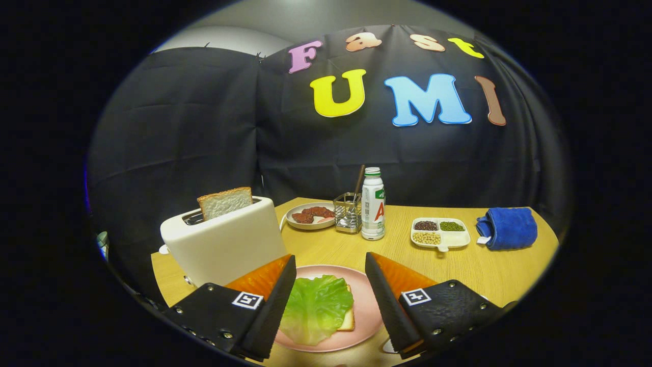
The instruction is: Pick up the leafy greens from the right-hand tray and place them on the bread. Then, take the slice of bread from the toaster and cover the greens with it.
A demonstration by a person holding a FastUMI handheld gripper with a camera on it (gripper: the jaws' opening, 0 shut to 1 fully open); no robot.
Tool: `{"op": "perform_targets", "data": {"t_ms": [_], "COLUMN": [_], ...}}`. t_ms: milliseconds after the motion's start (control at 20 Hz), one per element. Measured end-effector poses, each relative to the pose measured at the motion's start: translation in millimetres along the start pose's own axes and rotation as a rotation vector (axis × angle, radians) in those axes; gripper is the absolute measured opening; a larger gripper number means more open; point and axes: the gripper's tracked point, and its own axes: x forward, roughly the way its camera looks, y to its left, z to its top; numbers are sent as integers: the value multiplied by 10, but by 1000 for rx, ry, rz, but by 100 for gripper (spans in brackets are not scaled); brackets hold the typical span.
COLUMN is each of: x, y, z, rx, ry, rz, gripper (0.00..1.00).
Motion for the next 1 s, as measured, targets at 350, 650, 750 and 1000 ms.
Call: {"op": "perform_targets", "data": {"t_ms": [350,650,750,1000], "x": [-370,-537,-507,-259], "y": [154,771,1036,1652], "z": [128,380,419,542], "rx": [-69,-97,-110,-96], "ry": [-39,-65,-63,-75], "rz": [21,105,135,192], "gripper": [84,84,84,84]}}
